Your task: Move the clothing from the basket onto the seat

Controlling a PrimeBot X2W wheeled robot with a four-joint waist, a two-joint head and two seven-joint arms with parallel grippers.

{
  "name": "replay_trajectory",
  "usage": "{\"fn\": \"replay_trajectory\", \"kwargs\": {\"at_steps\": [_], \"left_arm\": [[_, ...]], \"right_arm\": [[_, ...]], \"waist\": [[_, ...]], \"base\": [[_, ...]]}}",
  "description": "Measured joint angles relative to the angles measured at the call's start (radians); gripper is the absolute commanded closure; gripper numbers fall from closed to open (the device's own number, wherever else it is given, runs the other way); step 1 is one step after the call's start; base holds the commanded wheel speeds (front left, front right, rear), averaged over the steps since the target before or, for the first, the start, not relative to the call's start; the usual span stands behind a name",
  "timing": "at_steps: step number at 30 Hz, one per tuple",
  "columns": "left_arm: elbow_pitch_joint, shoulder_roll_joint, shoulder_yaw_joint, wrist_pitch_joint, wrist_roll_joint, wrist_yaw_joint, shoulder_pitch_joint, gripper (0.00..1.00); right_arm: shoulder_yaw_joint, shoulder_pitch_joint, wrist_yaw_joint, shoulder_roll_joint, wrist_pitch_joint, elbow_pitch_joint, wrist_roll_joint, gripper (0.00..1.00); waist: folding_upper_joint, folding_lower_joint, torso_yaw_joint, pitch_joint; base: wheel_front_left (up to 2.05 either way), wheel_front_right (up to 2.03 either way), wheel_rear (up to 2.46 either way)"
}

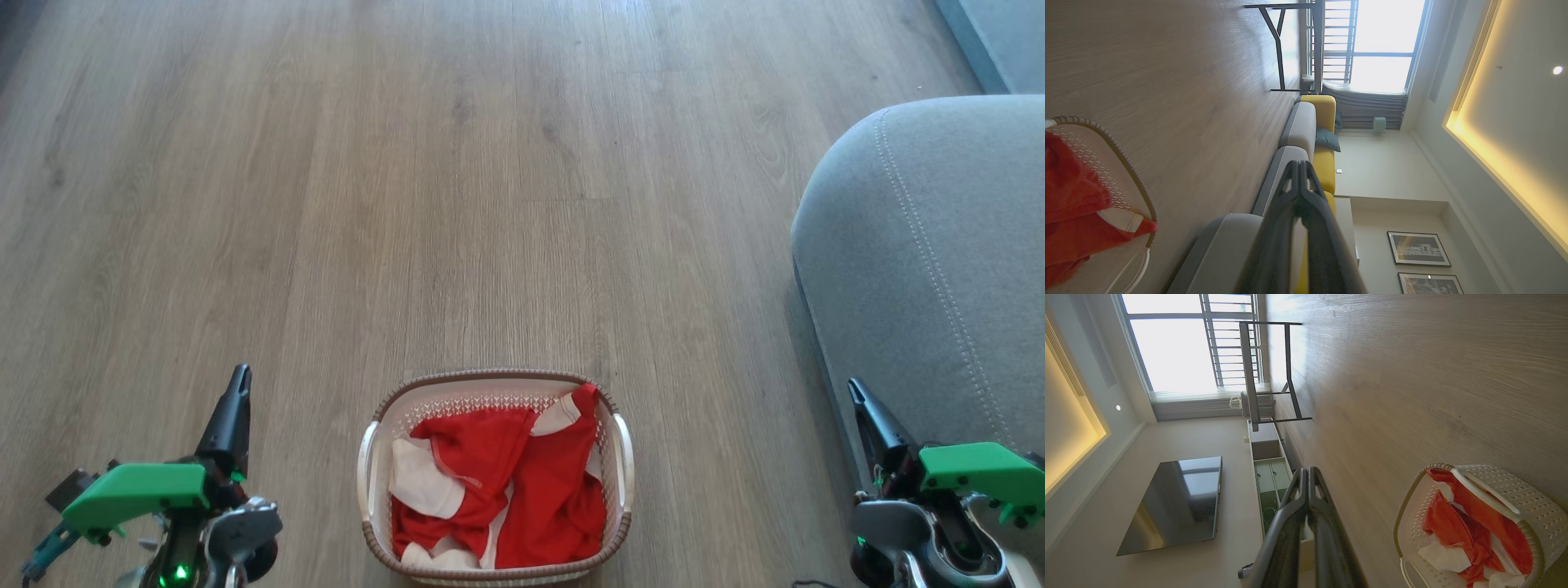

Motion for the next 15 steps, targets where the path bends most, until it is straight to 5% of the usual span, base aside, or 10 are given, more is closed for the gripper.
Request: {"fn": "replay_trajectory", "kwargs": {"at_steps": [15], "left_arm": [[0.000, 0.000, 0.000, 0.000, 0.000, 0.000, 0.000, 1.00]], "right_arm": [[0.000, 0.000, 0.000, 0.000, 0.000, 0.000, 0.000, 1.00]], "waist": [[0.0000, 0.0000, 0.000, 0.000]], "base": [[0.00, 0.00, 0.00]]}}
